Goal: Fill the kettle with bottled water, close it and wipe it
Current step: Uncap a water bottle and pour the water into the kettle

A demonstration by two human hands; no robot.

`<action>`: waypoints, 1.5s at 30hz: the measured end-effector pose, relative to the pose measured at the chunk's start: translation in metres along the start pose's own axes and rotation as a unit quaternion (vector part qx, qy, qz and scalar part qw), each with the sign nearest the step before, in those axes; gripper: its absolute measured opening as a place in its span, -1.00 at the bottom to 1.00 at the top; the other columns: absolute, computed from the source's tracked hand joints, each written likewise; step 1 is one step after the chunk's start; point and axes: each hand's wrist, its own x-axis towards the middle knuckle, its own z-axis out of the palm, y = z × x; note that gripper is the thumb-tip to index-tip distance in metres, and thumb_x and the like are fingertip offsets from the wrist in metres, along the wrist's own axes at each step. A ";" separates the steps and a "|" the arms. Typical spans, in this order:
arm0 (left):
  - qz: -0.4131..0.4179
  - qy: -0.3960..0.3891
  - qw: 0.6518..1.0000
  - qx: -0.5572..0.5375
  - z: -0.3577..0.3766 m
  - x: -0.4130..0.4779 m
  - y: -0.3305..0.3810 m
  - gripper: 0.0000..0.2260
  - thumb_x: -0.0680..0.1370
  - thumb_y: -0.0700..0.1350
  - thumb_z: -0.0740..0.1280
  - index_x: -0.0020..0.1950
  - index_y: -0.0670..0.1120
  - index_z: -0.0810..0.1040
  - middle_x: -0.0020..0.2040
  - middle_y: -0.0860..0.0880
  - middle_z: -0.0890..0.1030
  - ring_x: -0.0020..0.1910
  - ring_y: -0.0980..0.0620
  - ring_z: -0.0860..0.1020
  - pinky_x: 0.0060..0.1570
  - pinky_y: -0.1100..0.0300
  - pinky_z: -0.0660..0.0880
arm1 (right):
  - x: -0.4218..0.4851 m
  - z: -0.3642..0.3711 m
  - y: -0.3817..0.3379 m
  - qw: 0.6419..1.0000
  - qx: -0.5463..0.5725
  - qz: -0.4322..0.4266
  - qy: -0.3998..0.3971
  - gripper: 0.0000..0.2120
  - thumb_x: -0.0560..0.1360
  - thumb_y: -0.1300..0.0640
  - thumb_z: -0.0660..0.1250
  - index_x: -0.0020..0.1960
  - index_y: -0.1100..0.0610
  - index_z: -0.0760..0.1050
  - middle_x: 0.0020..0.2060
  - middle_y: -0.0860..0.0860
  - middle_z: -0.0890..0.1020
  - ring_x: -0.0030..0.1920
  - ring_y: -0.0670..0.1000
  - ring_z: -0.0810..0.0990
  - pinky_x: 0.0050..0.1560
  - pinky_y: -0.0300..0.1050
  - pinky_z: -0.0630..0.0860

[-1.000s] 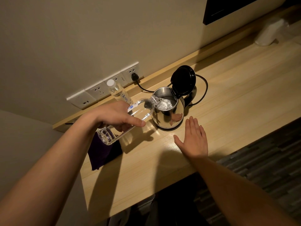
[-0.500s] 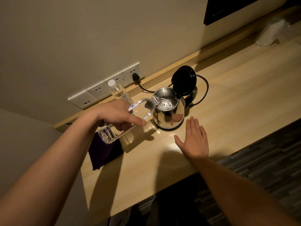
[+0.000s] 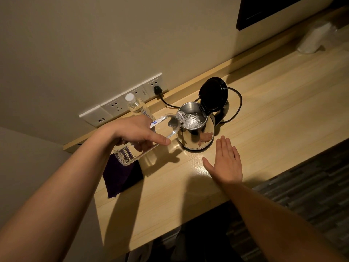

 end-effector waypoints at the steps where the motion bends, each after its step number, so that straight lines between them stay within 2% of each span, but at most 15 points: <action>1: -0.001 0.001 1.000 0.000 0.000 0.000 0.000 -0.57 0.34 0.24 0.53 -0.16 -0.14 0.67 -0.31 -0.08 0.69 -0.41 0.03 0.64 -0.34 0.18 0.54 | 0.000 0.000 0.000 1.000 0.002 0.001 0.002 -0.12 0.58 -0.40 0.02 0.68 0.18 0.07 0.69 0.11 0.08 0.69 0.07 0.01 0.64 0.08 0.06; 6: -0.002 0.003 1.000 0.003 -0.001 0.000 0.000 -0.60 0.38 0.21 0.54 -0.16 -0.13 0.68 -0.28 -0.11 0.71 -0.38 0.01 0.66 -0.32 0.16 0.54 | 0.000 0.002 0.000 1.000 0.010 0.003 0.009 -0.13 0.58 -0.39 0.05 0.67 0.18 0.10 0.68 0.11 0.10 0.68 0.07 0.03 0.63 0.09 0.09; 10: -0.008 0.002 1.000 0.007 -0.001 0.000 0.001 -0.41 0.30 0.27 0.54 -0.06 -0.26 0.68 -0.24 -0.17 0.71 -0.35 -0.05 0.66 -0.27 0.11 0.56 | 0.000 0.002 0.000 1.000 0.004 0.004 0.005 -0.13 0.58 -0.40 0.04 0.68 0.17 0.08 0.69 0.10 0.09 0.68 0.07 0.02 0.64 0.08 0.07; 14: -0.016 -0.003 1.000 0.000 -0.003 0.001 0.002 -0.32 0.24 0.31 0.55 -0.05 -0.31 0.66 -0.30 -0.13 0.70 -0.39 -0.02 0.66 -0.36 0.18 0.54 | 0.000 0.001 0.000 1.000 0.005 0.001 0.004 -0.13 0.58 -0.39 0.05 0.68 0.17 0.08 0.69 0.11 0.09 0.68 0.07 0.02 0.64 0.08 0.07; 19: -0.012 -0.012 1.000 -0.013 -0.004 0.002 0.002 -0.44 0.25 0.29 0.57 -0.16 -0.21 0.66 -0.33 -0.13 0.68 -0.42 -0.03 0.64 -0.35 0.16 0.55 | -0.001 0.000 0.000 1.000 0.005 0.002 0.004 -0.13 0.58 -0.39 0.06 0.68 0.17 0.08 0.69 0.11 0.09 0.69 0.07 0.01 0.64 0.07 0.05; 28: -0.020 -0.020 0.999 -0.016 -0.005 0.005 0.002 -0.49 0.24 0.27 0.59 -0.26 -0.18 0.64 -0.35 -0.15 0.68 -0.41 -0.06 0.64 -0.26 0.08 0.60 | 0.000 0.001 0.001 1.000 0.001 0.001 0.004 -0.12 0.58 -0.40 0.03 0.68 0.17 0.07 0.69 0.11 0.08 0.69 0.07 0.00 0.64 0.07 0.04; 31: -0.022 -0.019 0.999 -0.017 -0.006 0.006 0.001 -0.50 0.24 0.25 0.61 -0.23 -0.18 0.66 -0.33 -0.16 0.68 -0.38 -0.08 0.65 -0.23 0.05 0.61 | 0.000 0.003 0.002 1.000 0.003 0.001 0.005 -0.12 0.58 -0.41 0.03 0.68 0.17 0.08 0.68 0.11 0.09 0.68 0.07 0.01 0.63 0.08 0.06; 35: -0.021 -0.023 0.999 -0.014 -0.010 0.008 0.001 -0.64 0.30 0.23 0.60 -0.32 -0.07 0.71 -0.31 -0.16 0.71 -0.37 -0.07 0.67 -0.23 0.07 0.62 | 0.002 0.006 0.003 1.000 0.010 0.001 0.001 -0.11 0.57 -0.41 0.02 0.68 0.17 0.08 0.69 0.11 0.08 0.69 0.07 0.00 0.63 0.09 0.07; 40: -0.037 -0.031 0.999 0.001 -0.013 0.008 0.003 -0.42 0.24 0.30 0.62 -0.20 -0.22 0.68 -0.29 -0.20 0.71 -0.33 -0.12 0.65 -0.18 0.02 0.61 | 0.003 0.008 0.003 1.000 0.015 0.003 -0.003 -0.10 0.57 -0.43 0.00 0.68 0.16 0.06 0.69 0.10 0.08 0.69 0.06 -0.01 0.63 0.08 0.05; 43: -0.052 -0.039 0.998 0.013 -0.016 0.007 0.008 -0.18 0.16 0.37 0.62 -0.09 -0.40 0.63 -0.26 -0.25 0.69 -0.29 -0.16 0.62 -0.13 -0.03 0.57 | 0.003 0.009 0.003 1.000 0.020 0.003 -0.006 -0.10 0.56 -0.42 0.01 0.68 0.16 0.05 0.69 0.09 0.06 0.69 0.05 -0.03 0.63 0.07 0.02; 45: -0.057 -0.048 0.997 0.033 -0.017 0.006 0.011 -0.14 0.15 0.41 0.60 -0.10 -0.41 0.63 -0.27 -0.23 0.69 -0.29 -0.15 0.61 -0.10 -0.04 0.57 | 0.003 0.009 0.004 1.000 0.021 0.003 -0.008 -0.10 0.56 -0.42 0.01 0.69 0.16 0.03 0.69 0.09 0.05 0.69 0.05 -0.04 0.63 0.06 0.00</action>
